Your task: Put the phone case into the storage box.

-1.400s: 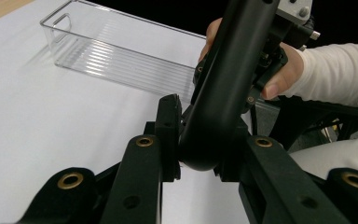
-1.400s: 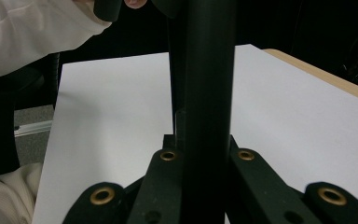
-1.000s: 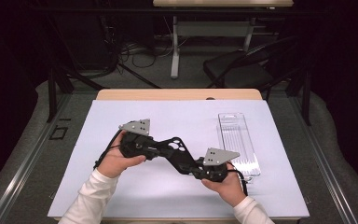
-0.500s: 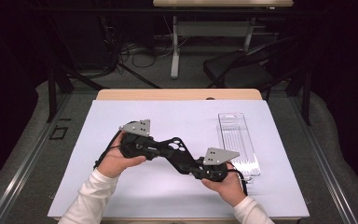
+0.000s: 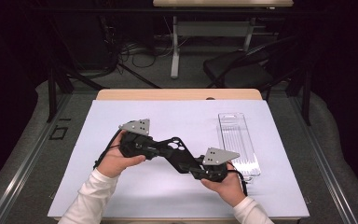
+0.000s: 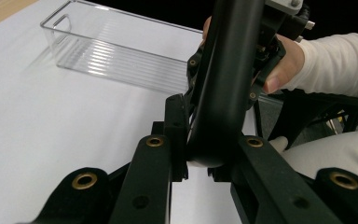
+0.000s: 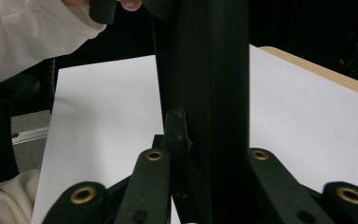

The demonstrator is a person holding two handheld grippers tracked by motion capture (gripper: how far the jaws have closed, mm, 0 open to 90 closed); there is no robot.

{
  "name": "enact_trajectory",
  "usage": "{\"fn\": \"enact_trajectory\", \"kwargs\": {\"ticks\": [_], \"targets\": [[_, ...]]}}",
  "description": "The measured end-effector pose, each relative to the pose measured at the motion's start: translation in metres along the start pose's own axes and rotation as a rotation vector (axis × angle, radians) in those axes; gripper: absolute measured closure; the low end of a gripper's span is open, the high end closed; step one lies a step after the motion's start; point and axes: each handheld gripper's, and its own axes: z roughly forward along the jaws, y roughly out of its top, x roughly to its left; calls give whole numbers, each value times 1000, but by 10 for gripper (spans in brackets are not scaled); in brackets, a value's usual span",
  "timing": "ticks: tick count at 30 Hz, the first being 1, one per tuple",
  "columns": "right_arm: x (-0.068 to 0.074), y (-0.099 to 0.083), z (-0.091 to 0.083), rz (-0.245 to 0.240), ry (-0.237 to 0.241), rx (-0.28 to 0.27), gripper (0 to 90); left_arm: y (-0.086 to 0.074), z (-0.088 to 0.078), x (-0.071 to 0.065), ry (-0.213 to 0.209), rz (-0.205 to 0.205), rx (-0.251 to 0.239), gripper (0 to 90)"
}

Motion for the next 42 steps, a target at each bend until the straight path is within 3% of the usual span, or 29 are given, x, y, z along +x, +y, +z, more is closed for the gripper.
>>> {"fn": "enact_trajectory", "kwargs": {"ticks": [14,17,26,33,36,42], "targets": [[1,2,0,-13,-55,-10,593,-1,-3,3,44,-79,27,810],[1,3,-2,-13,-75,-20,563,-1,-5,4,77,-100,50,810],[4,7,-2,-36,-91,-13,536,0,-6,4,109,-157,93,810],[6,10,-5,-43,-98,-11,524,0,-5,5,101,-210,130,810],[7,12,-6,-50,-100,-10,518,-1,-5,8,89,-252,135,810],[7,13,-6,-69,-110,-1,507,-3,-7,11,99,-281,135,810]]}}
